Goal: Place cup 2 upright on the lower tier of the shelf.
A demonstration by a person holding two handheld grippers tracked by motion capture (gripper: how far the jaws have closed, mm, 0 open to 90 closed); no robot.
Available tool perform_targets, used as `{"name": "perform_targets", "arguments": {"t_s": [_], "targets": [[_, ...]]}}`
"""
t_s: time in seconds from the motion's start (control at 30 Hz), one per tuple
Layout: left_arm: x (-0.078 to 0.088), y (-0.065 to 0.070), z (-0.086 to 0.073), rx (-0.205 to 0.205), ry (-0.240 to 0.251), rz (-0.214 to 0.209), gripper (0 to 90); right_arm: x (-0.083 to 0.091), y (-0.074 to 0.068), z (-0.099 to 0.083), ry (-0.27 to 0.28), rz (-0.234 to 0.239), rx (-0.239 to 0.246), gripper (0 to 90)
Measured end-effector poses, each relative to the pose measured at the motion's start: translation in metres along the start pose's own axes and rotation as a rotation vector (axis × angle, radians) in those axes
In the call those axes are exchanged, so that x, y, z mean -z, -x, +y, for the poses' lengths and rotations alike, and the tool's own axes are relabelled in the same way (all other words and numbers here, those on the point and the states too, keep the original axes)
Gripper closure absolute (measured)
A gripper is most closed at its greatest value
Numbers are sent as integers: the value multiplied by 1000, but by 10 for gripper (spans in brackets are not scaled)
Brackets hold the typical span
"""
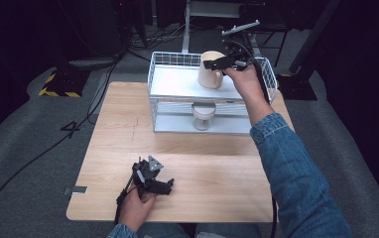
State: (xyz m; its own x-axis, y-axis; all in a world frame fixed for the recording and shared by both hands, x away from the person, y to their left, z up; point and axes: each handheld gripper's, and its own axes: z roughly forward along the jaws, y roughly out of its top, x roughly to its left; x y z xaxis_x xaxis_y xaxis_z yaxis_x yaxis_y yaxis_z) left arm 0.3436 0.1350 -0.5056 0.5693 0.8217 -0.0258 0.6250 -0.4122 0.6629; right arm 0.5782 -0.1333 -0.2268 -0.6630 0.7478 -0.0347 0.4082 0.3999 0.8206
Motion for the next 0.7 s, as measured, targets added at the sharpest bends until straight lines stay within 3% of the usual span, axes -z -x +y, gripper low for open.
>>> {"name": "perform_targets", "arguments": {"t_s": [0.4,0.7], "targets": [[0,0,0,-6,-1,1,2,41,-5,-20,45,38,22,0],[0,0,0,-4,0,2,2,78,-17,-40,82,96,49,2]]}}
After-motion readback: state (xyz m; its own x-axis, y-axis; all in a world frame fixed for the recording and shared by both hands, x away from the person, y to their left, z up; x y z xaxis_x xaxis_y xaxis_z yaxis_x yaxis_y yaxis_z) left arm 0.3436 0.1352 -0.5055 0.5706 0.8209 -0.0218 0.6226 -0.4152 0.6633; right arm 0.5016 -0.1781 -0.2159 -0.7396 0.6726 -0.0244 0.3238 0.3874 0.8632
